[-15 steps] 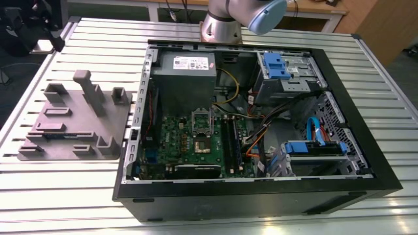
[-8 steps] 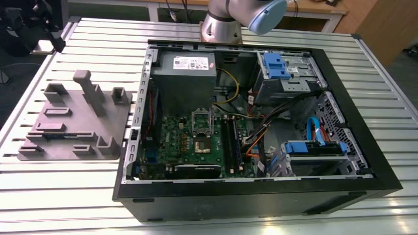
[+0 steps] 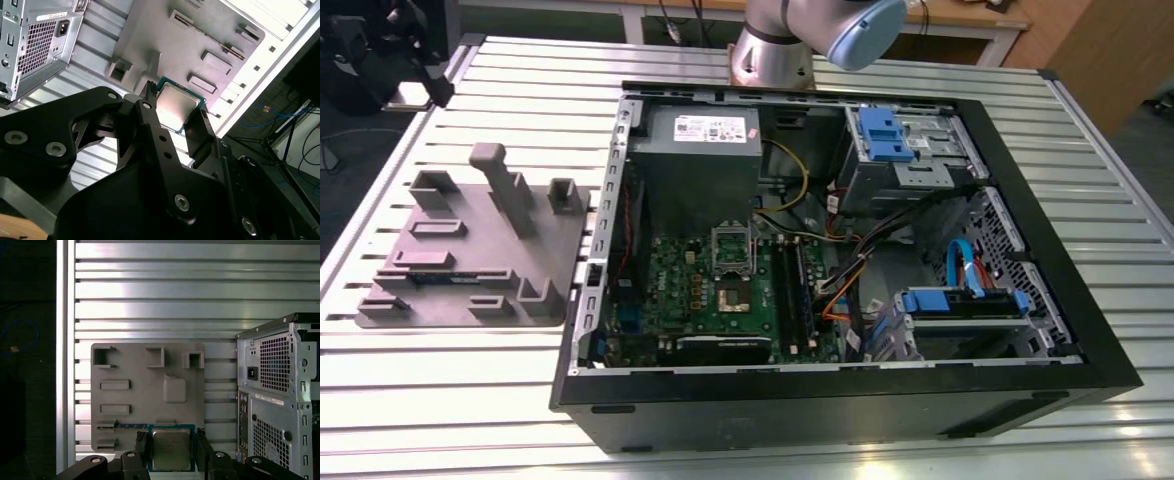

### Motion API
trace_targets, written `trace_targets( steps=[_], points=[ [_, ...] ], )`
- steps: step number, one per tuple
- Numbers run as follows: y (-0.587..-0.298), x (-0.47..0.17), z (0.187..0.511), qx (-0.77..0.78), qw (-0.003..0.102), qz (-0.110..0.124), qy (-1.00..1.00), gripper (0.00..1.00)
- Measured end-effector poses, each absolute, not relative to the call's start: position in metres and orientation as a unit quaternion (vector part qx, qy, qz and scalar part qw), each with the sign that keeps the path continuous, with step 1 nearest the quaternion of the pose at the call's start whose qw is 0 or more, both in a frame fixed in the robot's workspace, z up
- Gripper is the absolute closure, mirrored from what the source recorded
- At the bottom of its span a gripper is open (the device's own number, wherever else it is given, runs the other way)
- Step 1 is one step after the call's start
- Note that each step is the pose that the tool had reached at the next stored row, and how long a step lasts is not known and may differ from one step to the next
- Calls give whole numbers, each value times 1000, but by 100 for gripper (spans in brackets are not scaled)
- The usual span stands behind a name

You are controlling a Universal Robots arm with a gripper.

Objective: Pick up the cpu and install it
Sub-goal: 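Pick up the cpu and move it towards the insertion slot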

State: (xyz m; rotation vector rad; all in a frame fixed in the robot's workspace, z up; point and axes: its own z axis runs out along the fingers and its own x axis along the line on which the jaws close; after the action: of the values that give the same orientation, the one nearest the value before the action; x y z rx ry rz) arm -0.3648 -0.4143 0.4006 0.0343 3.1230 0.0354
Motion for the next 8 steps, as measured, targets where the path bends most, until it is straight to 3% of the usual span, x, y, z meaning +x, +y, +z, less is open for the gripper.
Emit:
trace_targets(
  steps=[8],
  points=[
    [-414, -355, 401, 11, 9, 11, 1000, 53]
  ],
)
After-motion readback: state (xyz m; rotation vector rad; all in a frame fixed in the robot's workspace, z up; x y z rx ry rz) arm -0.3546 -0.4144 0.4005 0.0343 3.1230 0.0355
